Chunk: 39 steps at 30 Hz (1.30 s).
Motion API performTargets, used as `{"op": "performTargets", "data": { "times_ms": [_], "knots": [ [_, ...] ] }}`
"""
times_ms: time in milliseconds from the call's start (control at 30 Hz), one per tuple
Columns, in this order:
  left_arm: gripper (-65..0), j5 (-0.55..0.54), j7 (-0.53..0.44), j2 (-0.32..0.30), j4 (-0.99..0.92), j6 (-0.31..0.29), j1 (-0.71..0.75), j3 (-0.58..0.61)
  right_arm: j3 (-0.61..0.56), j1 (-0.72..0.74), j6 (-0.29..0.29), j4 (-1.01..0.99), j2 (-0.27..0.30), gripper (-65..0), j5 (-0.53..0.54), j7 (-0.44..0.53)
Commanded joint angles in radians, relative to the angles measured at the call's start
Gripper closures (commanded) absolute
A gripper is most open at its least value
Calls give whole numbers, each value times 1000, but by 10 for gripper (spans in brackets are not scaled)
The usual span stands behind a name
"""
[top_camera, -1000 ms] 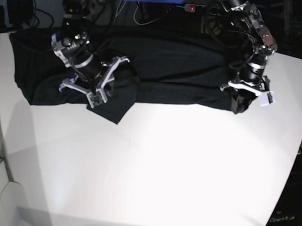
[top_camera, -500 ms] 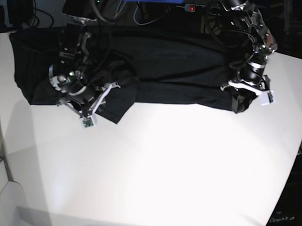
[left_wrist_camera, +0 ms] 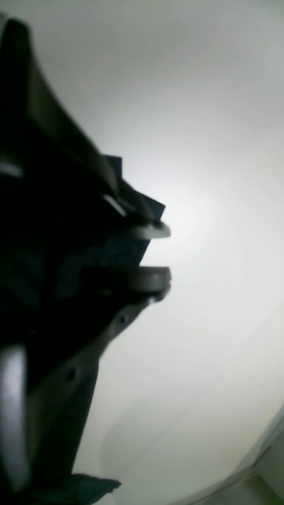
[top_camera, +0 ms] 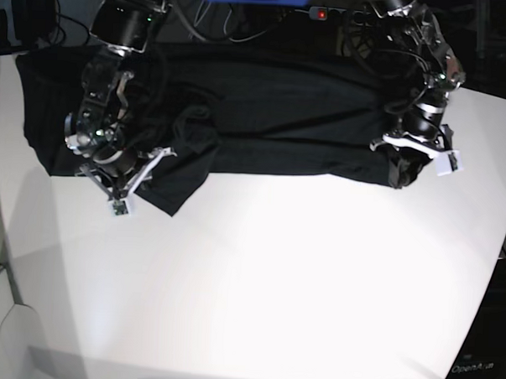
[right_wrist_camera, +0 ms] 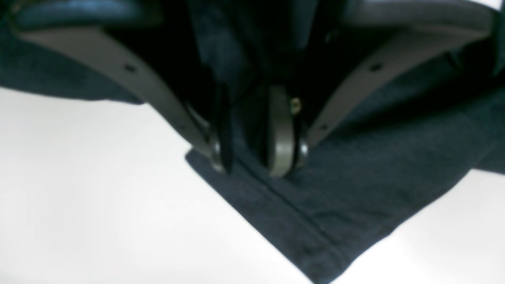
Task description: Fold the T-shirt properly
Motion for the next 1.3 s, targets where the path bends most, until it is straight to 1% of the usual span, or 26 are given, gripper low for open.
{"op": "performTargets", "data": {
  "times_ms": [0,267,333,400,500,533,733,967,1067,1267],
  "knots": [
    [-128,-18,-29,-4,17,-11,-6,4,0,15,-4,0,3,-175,9,9],
    [-127,-18,-29,-4,17,-11,-6,4,-9,6,-4,-29,5,-170,10,10],
    [-127,-18,-29,-4,17,-11,-6,4,-26,-4,-2,-29,3,-165,12,10],
    [-127,-18,-29,-4,17,-11,-6,4,-46,-20,-2,-29,3,-131,12,10],
    [-127,-18,-29,-4,17,-11,-9,4,-65,-25,-2,-29,3,-23,12,3],
    [-127,-18,-29,-4,17,-11,-9,4,-65,-25,-2,-29,3,0,12,1],
    [-127,-18,-29,-4,17,-11,-14,4,-59,-45,1,15,0,0,16,9],
    [-127,-18,-29,-4,17,-11,-16,4,-66,-125,2,218,-35,0,18,1],
    [-127,-18,-29,-4,5,-11,-16,4,-88,-166,2,293,-58,0,18,1],
    [-127,-18,-29,-4,-35,-11,-26,-1,-177,-231,2,373,-70,0,18,0]
  ]
}}
